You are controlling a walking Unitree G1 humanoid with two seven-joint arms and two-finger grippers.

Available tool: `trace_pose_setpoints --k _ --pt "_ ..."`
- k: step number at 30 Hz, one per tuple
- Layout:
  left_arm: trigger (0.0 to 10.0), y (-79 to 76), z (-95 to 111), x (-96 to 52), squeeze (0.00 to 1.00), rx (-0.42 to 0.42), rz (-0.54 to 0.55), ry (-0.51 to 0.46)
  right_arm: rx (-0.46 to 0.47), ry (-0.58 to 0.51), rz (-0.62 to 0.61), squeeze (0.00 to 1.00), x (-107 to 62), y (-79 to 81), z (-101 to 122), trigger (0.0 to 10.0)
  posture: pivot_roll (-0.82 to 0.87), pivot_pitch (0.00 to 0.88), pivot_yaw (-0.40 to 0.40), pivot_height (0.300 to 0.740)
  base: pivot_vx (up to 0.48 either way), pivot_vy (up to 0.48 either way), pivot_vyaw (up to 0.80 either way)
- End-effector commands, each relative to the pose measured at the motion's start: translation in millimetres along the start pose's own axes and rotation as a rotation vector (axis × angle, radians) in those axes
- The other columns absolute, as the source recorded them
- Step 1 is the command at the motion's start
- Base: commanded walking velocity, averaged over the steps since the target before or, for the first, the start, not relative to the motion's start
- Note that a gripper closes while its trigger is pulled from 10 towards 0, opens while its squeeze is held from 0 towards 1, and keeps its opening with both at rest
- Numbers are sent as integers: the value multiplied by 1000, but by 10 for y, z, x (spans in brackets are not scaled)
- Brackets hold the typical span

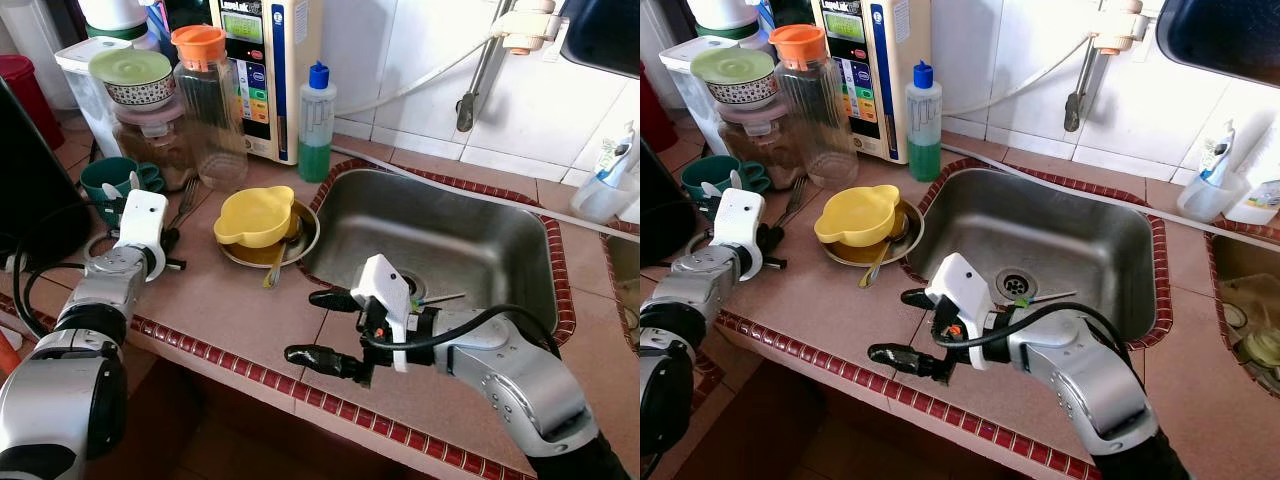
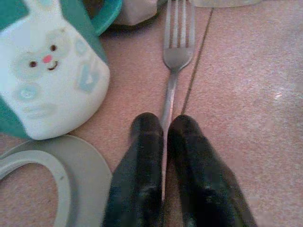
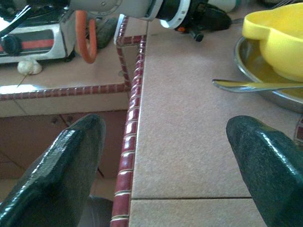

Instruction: Kitchen organization

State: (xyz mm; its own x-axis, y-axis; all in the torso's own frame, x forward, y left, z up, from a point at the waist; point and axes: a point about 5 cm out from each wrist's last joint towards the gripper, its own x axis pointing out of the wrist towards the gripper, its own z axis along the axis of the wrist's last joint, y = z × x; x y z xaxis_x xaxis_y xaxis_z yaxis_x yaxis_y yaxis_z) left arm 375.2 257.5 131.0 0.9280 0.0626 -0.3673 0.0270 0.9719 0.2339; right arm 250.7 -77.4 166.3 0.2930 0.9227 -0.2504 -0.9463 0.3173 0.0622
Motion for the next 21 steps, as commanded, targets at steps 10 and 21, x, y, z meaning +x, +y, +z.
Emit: trace_pose_setpoints --k 10,21 --pt "0 99 -46 -25 0 8 52 8 -20 -11 -19 0 -13 -40 37 10000 37 65 -9 740 0 0 0" --pt "0 154 124 -33 0 13 123 -93 -26 -13 -22 0 3 -54 38 10000 44 63 -10 740 0 0 0"
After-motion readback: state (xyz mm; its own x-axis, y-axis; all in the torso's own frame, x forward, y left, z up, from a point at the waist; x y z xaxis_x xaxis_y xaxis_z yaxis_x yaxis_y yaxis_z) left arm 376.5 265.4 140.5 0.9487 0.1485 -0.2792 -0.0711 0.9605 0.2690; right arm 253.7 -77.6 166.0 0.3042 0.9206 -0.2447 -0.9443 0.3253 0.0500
